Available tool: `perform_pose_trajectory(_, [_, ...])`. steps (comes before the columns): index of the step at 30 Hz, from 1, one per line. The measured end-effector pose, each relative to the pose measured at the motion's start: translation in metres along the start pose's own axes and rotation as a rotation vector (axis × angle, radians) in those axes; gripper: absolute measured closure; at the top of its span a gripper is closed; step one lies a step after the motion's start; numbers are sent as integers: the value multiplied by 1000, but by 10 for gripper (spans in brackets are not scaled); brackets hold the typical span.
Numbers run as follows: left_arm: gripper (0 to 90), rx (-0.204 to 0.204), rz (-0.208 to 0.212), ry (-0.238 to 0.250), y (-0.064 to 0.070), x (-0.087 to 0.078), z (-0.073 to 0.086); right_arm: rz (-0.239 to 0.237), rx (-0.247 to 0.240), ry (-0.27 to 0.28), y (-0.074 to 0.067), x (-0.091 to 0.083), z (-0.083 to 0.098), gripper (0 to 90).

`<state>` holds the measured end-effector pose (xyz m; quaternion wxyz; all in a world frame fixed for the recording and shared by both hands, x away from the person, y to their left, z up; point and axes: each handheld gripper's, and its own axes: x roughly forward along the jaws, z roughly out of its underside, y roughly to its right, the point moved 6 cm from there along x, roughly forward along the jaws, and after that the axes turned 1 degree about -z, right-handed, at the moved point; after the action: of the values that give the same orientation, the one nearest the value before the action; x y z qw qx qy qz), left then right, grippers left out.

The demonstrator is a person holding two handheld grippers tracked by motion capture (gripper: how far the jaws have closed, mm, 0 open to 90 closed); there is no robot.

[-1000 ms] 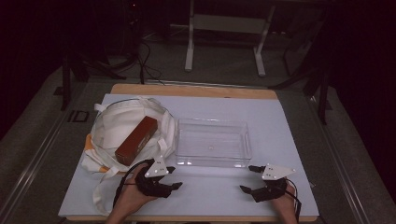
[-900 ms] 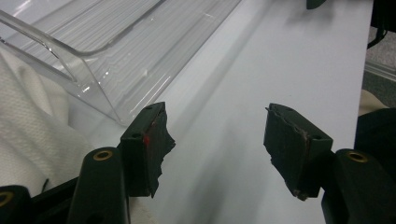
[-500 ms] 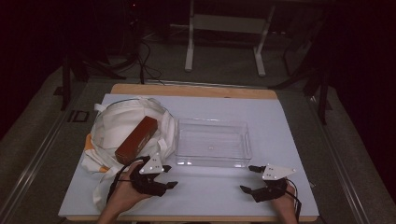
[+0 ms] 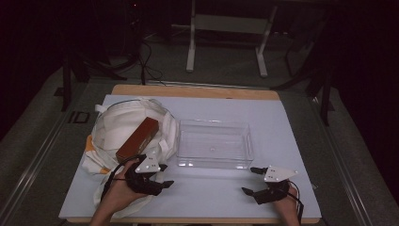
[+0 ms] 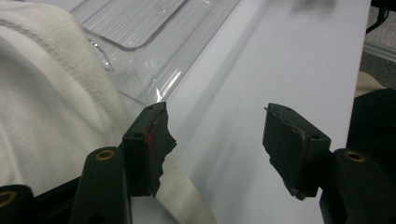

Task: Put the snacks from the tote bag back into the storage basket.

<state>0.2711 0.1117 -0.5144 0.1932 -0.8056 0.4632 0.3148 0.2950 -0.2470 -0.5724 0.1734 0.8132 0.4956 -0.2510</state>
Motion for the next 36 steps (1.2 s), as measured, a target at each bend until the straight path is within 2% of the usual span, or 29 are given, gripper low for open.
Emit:
perform_pose_trajectory(18, [416,11,-18,-21,-7,-11,-3,-1,0,1,-1,0,0,174])
perform_pose_trajectory(36, [414,2,-48,-52,-18,-21,-2,-2,-6,1,-1,0,0,174])
